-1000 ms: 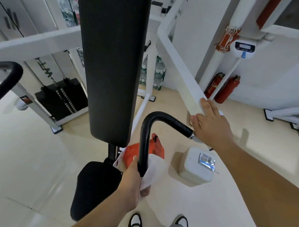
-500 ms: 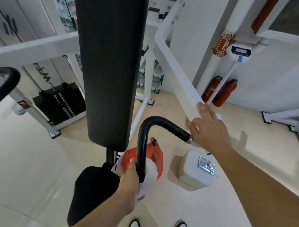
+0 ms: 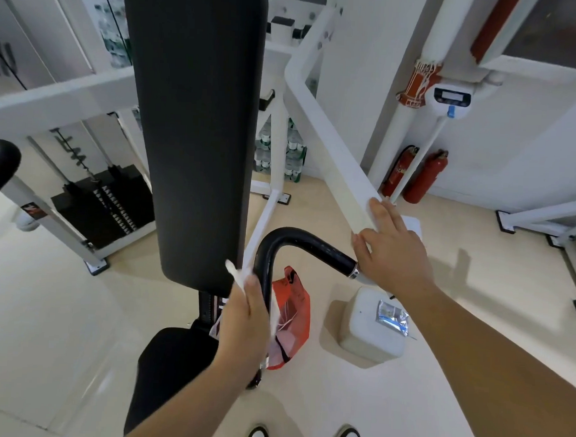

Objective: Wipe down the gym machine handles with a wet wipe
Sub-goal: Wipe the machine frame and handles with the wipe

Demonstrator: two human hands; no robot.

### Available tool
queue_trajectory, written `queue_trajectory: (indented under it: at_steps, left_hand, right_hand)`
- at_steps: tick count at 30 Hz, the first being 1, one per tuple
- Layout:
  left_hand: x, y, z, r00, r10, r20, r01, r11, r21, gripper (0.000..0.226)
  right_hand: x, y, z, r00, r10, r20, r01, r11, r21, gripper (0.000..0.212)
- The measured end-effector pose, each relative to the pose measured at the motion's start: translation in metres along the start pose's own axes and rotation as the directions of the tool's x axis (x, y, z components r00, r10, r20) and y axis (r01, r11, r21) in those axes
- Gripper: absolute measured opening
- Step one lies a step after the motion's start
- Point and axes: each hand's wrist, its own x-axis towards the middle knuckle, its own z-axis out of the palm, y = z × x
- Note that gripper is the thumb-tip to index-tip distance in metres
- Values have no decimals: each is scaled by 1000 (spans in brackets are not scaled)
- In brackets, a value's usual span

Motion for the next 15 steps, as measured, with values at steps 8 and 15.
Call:
queue_trajectory:
  at_steps: [8, 15]
  left_hand:
    - [66, 58, 41, 828, 471, 303, -483, 326, 813, 40]
    - [52, 57, 88, 615, 466, 636, -687, -79, 723, 30]
  right_hand:
    - [1, -1, -5, 995, 76, 62, -83, 991, 108, 44]
    - [5, 0, -11, 987, 104, 126, -124, 978, 168, 47]
